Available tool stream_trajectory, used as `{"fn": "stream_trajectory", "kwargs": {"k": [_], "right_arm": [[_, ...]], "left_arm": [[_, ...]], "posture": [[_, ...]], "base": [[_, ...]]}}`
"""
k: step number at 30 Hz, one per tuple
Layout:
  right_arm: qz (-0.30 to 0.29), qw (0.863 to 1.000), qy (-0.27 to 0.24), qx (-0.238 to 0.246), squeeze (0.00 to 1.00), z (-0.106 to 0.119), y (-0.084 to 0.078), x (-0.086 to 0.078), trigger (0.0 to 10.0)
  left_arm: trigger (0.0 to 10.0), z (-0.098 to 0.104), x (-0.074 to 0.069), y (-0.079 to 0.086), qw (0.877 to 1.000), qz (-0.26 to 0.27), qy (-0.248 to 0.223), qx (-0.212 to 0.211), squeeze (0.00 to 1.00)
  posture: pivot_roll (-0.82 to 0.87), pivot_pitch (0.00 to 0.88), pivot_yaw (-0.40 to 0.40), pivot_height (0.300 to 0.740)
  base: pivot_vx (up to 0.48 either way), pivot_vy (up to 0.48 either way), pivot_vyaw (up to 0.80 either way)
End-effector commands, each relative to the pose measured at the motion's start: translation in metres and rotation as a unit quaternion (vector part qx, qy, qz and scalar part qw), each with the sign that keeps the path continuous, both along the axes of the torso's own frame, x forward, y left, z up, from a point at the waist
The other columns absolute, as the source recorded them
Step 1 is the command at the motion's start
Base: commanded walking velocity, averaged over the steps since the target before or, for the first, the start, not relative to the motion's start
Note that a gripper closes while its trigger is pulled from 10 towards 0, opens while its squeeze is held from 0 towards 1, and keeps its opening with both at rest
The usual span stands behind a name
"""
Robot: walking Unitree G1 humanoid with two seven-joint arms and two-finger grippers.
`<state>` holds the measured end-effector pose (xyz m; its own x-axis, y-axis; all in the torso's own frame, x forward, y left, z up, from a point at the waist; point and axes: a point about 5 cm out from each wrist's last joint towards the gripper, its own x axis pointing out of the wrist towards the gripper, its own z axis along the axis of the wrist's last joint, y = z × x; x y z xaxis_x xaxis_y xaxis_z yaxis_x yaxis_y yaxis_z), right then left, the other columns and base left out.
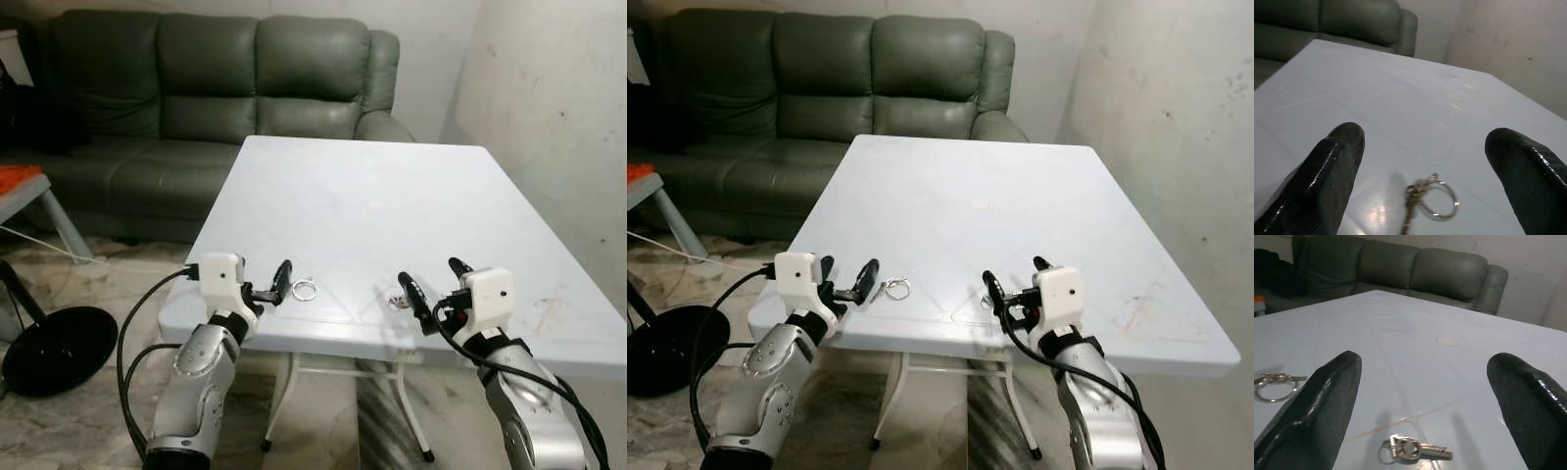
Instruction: Hang keys on a hook
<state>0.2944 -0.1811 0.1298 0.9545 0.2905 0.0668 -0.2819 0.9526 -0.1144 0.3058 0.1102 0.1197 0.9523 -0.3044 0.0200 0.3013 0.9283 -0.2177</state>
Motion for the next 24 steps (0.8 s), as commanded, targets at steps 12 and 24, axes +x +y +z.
{"fn": "stream_trajectory", "kwargs": {"k": [12,24], "right_arm": [[0.021,0.999,-0.018,-0.047,0.00,0.012,0.010,0.035,10.0],[0.102,0.992,0.003,-0.078,0.00,0.008,0.010,0.051,10.0]], "left_arm": [[10.0,-0.001,-0.012,-0.012,1.000,-0.025,0.013,0.000,0.00],[10.0,-0.007,-0.030,-0.017,0.999,-0.043,0.033,0.006,0.00]], "posture": [[0.03,0.013,-0.042,0.740],[0.03,0.079,-0.046,0.740]], "base": [[0.000,0.000,0.00],[0.000,0.000,0.00]]}}
